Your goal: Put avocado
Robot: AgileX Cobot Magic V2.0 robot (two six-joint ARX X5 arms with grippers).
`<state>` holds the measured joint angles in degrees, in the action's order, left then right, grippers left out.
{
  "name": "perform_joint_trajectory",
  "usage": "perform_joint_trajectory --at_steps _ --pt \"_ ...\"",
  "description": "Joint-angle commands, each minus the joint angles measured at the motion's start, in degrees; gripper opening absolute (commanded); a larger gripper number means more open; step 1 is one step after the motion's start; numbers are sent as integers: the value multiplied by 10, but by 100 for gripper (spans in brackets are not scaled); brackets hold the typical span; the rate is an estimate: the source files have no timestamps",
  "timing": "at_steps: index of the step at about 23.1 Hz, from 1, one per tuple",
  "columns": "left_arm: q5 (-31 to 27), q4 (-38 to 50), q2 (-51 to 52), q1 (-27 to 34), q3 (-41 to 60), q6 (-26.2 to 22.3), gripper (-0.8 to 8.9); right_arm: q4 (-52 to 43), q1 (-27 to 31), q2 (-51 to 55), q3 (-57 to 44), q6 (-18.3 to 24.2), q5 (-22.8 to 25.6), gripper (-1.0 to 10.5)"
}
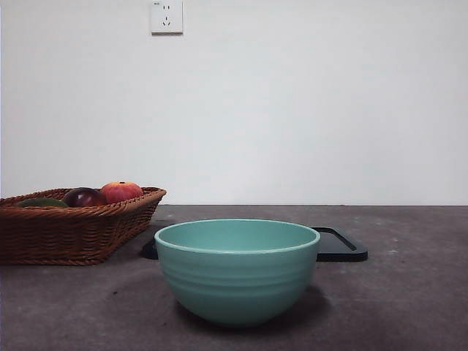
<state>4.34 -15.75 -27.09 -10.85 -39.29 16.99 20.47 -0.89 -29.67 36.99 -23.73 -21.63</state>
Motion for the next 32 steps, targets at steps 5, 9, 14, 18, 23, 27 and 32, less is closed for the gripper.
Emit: perform_joint_trajectory --at_steps 5,9,14,18,23,27,32 --pt "65 -12 -64 -49 -76 -31 15 115 -2 -96 99 108 -80 12" --pt "143 -34 -86 -65 -105 -43 15 122 -11 -115 125 136 -130 12" --pt "178 -95 -86 -66 -121 -59 17 127 -21 -108 136 161 -147 12" --pt "178 -150 -72 -66 -121 -75 18 146 -23 -90 136 186 -148 13" --pt "178 -196 -64 -66 -121 -95 18 159 -24 -71 136 218 -143 13" --pt "178 -204 -64 -66 -121 -95 31 156 -24 -68 136 225 -143 14" --pt "178 -207 -64 -66 -121 -95 264 156 -24 -69 136 224 -133 259"
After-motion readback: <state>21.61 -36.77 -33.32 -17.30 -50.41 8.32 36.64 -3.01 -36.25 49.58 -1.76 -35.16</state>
